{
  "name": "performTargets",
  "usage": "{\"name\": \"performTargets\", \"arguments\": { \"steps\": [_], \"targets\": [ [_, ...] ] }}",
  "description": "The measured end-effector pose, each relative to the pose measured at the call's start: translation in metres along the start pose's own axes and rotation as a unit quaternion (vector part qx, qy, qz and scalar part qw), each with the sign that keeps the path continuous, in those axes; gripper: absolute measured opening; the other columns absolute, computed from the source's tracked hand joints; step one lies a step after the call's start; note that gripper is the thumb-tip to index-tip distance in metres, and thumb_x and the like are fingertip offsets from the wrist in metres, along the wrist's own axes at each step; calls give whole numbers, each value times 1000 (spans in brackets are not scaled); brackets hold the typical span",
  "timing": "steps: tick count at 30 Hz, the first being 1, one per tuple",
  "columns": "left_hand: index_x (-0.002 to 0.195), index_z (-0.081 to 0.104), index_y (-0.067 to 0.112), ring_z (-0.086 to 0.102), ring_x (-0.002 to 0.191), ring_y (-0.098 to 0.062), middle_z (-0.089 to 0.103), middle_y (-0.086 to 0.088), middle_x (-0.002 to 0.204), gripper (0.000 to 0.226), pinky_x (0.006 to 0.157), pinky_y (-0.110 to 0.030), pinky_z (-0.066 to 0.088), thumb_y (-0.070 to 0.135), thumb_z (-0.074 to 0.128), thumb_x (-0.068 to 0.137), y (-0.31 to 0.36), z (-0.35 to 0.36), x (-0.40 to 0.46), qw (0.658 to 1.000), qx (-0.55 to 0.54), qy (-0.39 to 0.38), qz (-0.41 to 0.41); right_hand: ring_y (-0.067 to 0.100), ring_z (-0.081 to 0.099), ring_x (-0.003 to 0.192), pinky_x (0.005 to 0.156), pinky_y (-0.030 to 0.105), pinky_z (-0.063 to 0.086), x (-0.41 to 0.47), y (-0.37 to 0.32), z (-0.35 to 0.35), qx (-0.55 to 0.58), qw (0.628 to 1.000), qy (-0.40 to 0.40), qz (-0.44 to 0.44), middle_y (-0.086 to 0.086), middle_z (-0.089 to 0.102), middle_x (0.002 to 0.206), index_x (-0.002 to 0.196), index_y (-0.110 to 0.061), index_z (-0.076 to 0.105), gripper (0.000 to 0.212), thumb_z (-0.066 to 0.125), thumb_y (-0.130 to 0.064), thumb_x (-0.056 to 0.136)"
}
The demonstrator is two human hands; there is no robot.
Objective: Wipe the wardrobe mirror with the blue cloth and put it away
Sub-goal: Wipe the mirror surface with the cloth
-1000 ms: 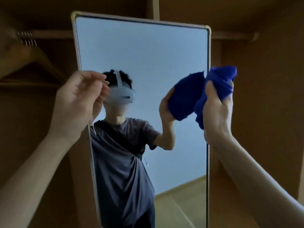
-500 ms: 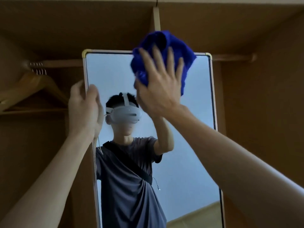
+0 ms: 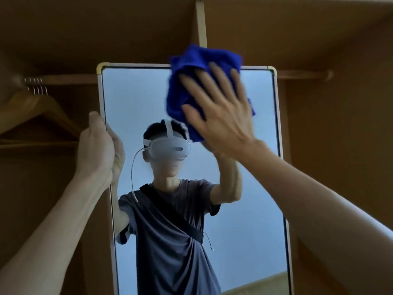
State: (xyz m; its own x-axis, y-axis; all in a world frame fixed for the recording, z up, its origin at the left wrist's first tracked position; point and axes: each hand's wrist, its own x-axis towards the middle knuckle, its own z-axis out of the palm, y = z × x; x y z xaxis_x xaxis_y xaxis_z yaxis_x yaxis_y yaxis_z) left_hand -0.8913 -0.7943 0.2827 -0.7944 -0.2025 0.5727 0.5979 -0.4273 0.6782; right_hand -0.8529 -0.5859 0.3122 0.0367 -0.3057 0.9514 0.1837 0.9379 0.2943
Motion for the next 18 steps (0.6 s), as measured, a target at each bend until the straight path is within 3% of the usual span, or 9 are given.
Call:
{"name": "performTargets", "arguments": {
  "steps": [4,7,11,12,14,18],
  "targets": [
    [72,49,22,50,35,9,43,7,68,44,38,-2,34,41,28,107,-5,1,8,999,40,15,15,26,16,157,128,53,5,-19,56,-9,-13,979,-58,193,5,29,166,160,-20,28,72,33,-62,101],
    [72,52,21,51,35,10,46,8,66,45,40,-2,35,41,30,106,-10,2,14,998,61,18,20,27,4,158,127,55,-2,-20,53,-4,29,964,-63,257,4,16,170,161,-22,23,72,28,-64,102],
    [81,49,-11,47,33,-5,44,14,44,60,37,-12,33,42,32,103,-20,-5,31,999,39,7,22,25,7,158,127,52,-4,-8,8,5,58,975,-51,208,1,25,168,158,-23,35,68,17,-58,103],
    [79,46,-11,45,34,-6,43,15,38,59,40,-14,32,42,34,101,-23,-8,34,999,39,2,31,25,7,158,127,52,-2,-5,-6,8,38,982,-65,173,0,25,168,157,-25,37,67,13,-58,103],
    [73,54,8,57,43,0,56,20,43,45,47,-12,43,39,39,102,-22,-10,32,1000,-24,0,2,24,11,158,127,51,2,7,-35,11,42,991,-68,112,-1,31,166,154,-27,43,66,11,-55,104],
    [95,65,14,69,72,-2,74,7,73,23,64,-11,53,26,48,103,-13,-5,23,995,-88,-23,-45,16,15,157,127,42,-4,22,-91,2,239,966,-84,56,-4,39,162,148,-30,52,56,23,-52,105]
  ]
}}
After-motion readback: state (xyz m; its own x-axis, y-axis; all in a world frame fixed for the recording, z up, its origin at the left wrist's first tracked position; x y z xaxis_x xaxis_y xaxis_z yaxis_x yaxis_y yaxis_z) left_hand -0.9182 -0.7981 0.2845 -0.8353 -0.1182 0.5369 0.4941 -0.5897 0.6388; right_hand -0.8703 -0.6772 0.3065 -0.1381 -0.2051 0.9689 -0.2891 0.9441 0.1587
